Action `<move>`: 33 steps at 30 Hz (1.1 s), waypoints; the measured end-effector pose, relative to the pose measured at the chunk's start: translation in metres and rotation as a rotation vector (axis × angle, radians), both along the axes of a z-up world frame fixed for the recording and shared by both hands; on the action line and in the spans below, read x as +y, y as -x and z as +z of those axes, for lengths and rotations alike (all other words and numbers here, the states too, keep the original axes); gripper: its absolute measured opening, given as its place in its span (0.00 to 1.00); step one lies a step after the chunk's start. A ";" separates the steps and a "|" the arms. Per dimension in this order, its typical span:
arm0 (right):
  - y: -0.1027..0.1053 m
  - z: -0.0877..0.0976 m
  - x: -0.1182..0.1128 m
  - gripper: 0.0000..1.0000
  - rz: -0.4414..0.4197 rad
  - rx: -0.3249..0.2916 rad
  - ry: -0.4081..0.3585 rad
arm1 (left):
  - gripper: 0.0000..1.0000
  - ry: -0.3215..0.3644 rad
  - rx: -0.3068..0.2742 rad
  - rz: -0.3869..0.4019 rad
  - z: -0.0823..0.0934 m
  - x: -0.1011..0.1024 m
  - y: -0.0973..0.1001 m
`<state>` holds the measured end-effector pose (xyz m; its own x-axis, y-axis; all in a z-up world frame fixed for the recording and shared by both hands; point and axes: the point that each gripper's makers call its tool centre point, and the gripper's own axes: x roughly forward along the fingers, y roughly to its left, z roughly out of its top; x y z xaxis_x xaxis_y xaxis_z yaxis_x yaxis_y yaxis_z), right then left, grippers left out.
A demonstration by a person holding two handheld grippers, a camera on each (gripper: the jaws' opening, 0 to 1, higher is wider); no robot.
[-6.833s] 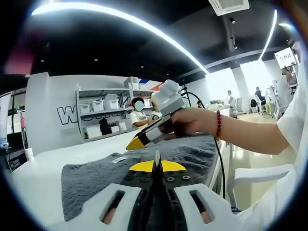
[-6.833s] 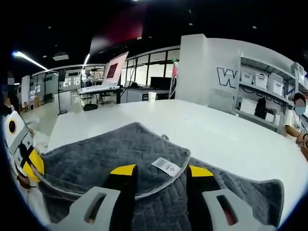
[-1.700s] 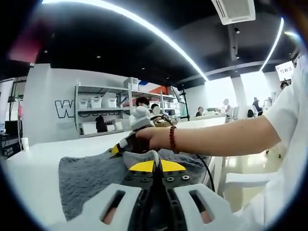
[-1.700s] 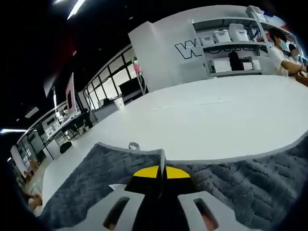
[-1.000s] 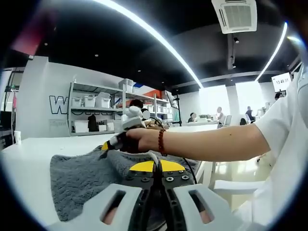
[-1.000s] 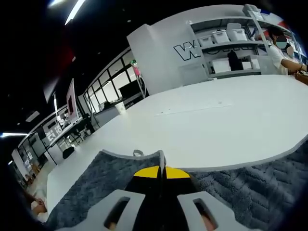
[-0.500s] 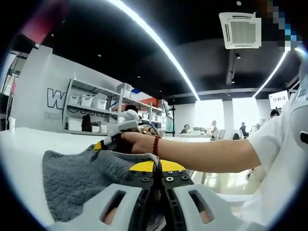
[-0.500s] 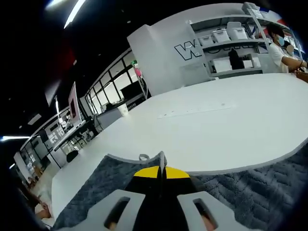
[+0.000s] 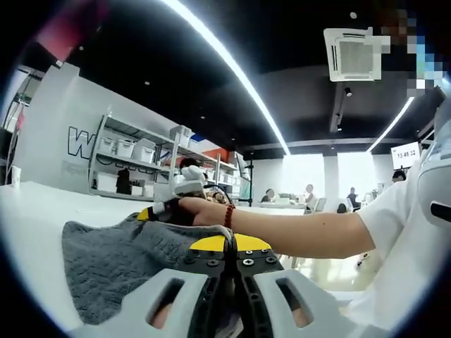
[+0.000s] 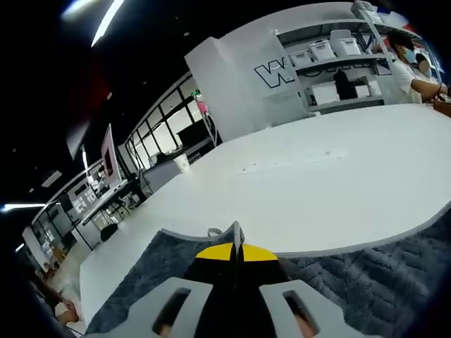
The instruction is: Open the folded towel by lifting each exposed corner and separating the folded layers until the towel lies flat within the target outline without major curled edges
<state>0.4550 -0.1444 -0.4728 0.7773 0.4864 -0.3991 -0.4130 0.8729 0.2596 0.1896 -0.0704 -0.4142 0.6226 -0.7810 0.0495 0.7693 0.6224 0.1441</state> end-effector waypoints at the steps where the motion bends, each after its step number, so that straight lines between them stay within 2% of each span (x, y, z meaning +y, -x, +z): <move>1: -0.001 0.000 0.000 0.00 -0.001 0.000 -0.002 | 0.00 0.002 0.000 0.001 0.000 0.000 0.000; 15: -0.004 0.007 -0.001 0.00 -0.039 0.025 -0.088 | 0.00 0.035 0.029 -0.024 0.002 0.002 0.003; 33: -0.005 0.021 -0.002 0.00 -0.039 0.015 -0.099 | 0.00 0.083 0.060 -0.095 0.008 -0.004 0.014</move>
